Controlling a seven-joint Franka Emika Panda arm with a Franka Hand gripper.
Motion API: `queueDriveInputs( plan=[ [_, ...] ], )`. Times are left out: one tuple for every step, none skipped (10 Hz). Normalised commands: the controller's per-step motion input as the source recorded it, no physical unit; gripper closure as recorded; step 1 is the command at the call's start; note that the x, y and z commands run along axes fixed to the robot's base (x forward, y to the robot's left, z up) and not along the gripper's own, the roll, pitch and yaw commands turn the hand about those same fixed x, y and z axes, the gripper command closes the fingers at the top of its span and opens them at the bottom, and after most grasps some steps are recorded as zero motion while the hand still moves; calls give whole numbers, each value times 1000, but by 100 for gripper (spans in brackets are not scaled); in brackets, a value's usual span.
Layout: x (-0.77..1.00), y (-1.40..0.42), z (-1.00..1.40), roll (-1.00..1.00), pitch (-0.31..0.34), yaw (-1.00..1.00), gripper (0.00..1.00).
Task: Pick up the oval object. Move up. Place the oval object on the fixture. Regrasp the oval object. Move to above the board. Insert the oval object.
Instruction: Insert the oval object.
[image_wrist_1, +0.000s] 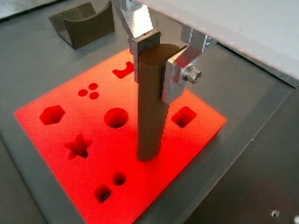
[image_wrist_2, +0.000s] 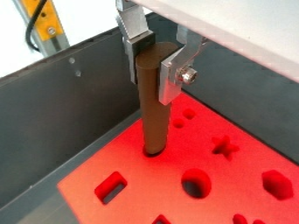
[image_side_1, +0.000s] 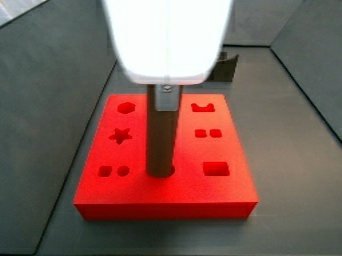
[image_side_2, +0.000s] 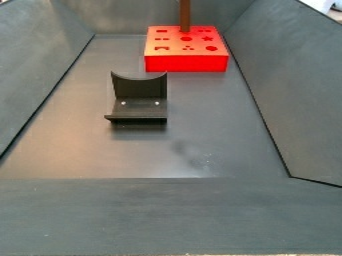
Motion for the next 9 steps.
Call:
queueDriveInputs(
  plan=[
    [346, 80, -80, -60, 44, -66, 100],
    [140, 0, -60, -34, 0, -11, 100],
    [0, 0, -49, -23, 0, 0, 100],
    [0, 309, 111, -166, 0, -86, 100],
    [0, 226, 77, -49, 0, -80, 100],
    [-134, -17, 9, 0, -79, -43, 100],
    [-331, -146, 0, 0, -411, -31, 100],
    [-463, -203, -97, 0, -500, -94, 100],
    [-354, -131, -283, 71, -473, -226, 100]
  ],
)
